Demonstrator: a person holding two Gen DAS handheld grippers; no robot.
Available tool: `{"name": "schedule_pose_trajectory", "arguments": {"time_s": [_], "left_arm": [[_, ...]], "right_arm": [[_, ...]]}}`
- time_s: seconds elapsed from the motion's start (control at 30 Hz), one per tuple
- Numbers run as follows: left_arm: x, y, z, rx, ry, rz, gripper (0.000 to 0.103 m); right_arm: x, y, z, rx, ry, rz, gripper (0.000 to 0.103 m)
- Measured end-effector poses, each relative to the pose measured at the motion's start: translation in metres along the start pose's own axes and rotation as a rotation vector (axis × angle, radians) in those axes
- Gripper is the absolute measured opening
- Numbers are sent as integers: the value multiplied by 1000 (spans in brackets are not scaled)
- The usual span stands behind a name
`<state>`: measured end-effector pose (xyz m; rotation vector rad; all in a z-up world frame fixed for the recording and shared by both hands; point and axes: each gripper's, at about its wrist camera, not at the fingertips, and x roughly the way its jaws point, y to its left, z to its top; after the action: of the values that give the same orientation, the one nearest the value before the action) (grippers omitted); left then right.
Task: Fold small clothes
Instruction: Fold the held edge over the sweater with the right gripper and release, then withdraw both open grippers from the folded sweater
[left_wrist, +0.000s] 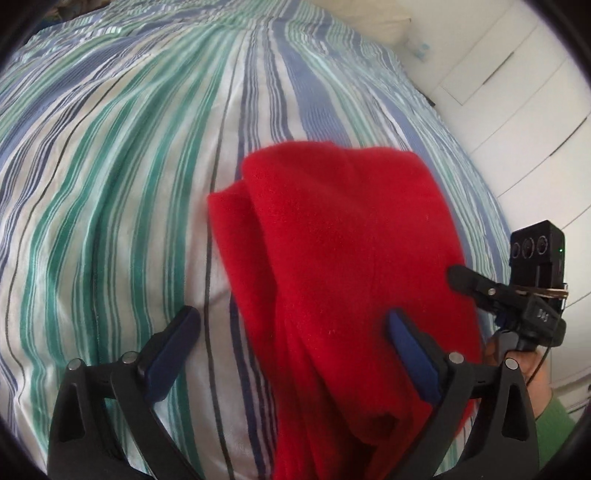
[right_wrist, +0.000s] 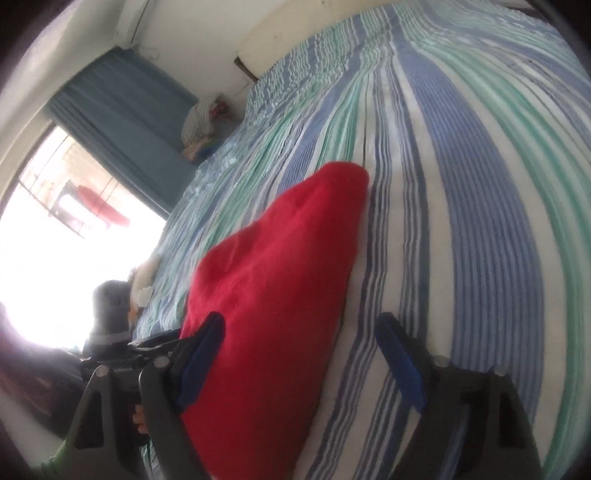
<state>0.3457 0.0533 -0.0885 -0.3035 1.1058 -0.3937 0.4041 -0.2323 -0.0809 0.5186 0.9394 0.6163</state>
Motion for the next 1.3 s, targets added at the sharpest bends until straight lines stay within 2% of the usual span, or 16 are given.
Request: {"name": "schedule_pose_trajectory", "arguments": {"time_s": [0.07,0.1,0.13,0.23,0.37,0.47,0.53,0.57,0.6,0.63,0.7,0.8,0.9,1.0,1.13,1.3], "left_arm": [[3,3,-1,-40,-1,-37,92],[3,0,-3,-38,2,-74,52],[3,-1,-2,-52,16,-122,35],[-21,-18,4,-18,-54,-141,23],[-72,-58,24,84,-196,-176,23],[-89,-83,40,139,-251,-178,26],[-76,-90,47,155,-237,-106,60],[-64,-91,47,161,-220,-27,72],[-53,-90,45,174,-211,76,79],[-45,-89,39,196,-209,179,79],[-43,-90,20,251,-233,314,79],[-65,-102,-10,296,-321,394,90],[-94,-125,-33,304,-406,479,101],[-122,-143,-47,295,-484,508,103],[-145,-150,-59,231,-381,429,102],[-161,-158,-89,189,-328,464,102]], "right_arm": [[27,-3,-5,-1,21,-27,67],[31,4,-4,-26,10,-21,41],[32,10,-2,-30,8,-13,30],[12,44,4,-141,-49,-70,26],[-32,92,17,-310,-146,-114,26],[-66,109,43,-348,-216,-99,26],[-75,108,64,-341,-228,-107,28],[-76,100,72,-322,-218,-115,30],[-73,90,80,-294,-199,-138,42],[-69,77,84,-272,-181,-208,67],[-69,54,79,-256,-162,-412,90],[-83,39,49,-278,-159,-571,91],[-101,45,21,-315,-163,-631,100],[-122,72,-6,-334,-184,-647,100],[-153,112,-41,-316,-196,-623,102],[-178,141,-84,-290,-193,-625,102]]}}
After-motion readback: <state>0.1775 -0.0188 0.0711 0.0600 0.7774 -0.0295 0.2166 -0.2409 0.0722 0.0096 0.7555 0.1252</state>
